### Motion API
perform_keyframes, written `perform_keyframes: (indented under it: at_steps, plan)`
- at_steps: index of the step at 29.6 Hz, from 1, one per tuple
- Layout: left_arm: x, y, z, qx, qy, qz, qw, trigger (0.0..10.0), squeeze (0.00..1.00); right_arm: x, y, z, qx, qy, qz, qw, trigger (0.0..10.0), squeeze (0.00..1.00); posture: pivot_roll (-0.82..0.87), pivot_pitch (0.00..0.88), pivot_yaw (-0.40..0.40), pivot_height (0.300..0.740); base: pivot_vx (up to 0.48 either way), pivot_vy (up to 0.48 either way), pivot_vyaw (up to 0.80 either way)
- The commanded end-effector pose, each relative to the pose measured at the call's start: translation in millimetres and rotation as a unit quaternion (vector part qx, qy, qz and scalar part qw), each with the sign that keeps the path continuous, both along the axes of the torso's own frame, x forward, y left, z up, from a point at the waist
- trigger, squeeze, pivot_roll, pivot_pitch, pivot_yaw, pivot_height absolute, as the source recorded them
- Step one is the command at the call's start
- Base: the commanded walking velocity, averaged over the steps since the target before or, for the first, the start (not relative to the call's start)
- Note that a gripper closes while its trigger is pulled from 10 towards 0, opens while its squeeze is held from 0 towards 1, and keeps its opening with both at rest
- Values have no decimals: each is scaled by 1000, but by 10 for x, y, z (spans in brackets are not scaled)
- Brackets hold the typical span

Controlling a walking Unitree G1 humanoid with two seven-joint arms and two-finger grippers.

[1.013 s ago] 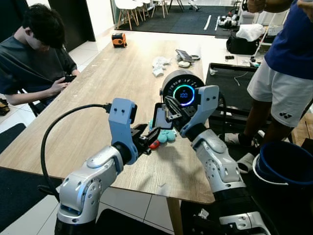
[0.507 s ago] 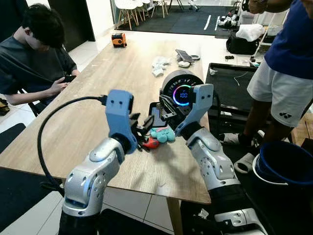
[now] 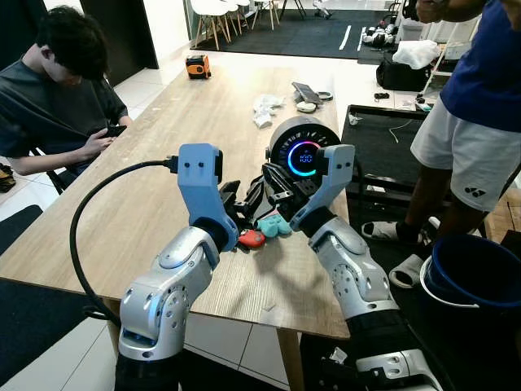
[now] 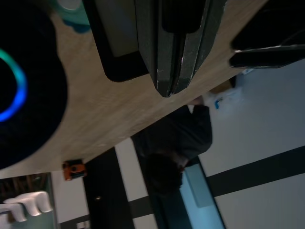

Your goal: Hang keys on a hook

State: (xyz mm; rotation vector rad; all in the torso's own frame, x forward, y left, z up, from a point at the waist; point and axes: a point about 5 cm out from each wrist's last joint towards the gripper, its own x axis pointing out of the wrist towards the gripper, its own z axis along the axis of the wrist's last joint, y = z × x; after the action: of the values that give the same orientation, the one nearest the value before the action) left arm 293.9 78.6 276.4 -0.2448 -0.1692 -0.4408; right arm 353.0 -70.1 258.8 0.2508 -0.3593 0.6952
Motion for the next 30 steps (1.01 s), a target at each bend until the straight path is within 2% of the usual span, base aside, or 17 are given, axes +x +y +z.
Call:
perform_keyframes:
  at_steps: [1, 10, 21, 29, 30]
  plan:
    - [-19, 14, -14, 0, -5, 7, 1000, 10000, 0, -41, 99, 31, -9, -7, 28, 1000, 10000, 0, 119, 180, 38, 740, 0, 0, 0]
    - [-11, -9, 6, -5, -9, 8, 1000, 10000, 0, -67, 142, 42, -20, -15, 44, 999, 10000, 0, 115, 175, 33, 740, 0, 0, 0]
    - [30, 46, -24, 22, -22, 34, 999, 10000, 0, -199, 259, 63, -24, -23, 85, 996, 10000, 0, 109, 167, 34, 740, 0, 0, 0]
    - [40, 221, -28, 12, -20, 57, 998, 10000, 0, -176, 125, 83, -23, -28, 41, 999, 10000, 0, 108, 162, 40, 740, 0, 0, 0]
    - [47, 274, -1, -1, -23, 64, 998, 10000, 0, -152, 42, 91, -21, -28, 17, 999, 10000, 0, 107, 163, 41, 740, 0, 0, 0]
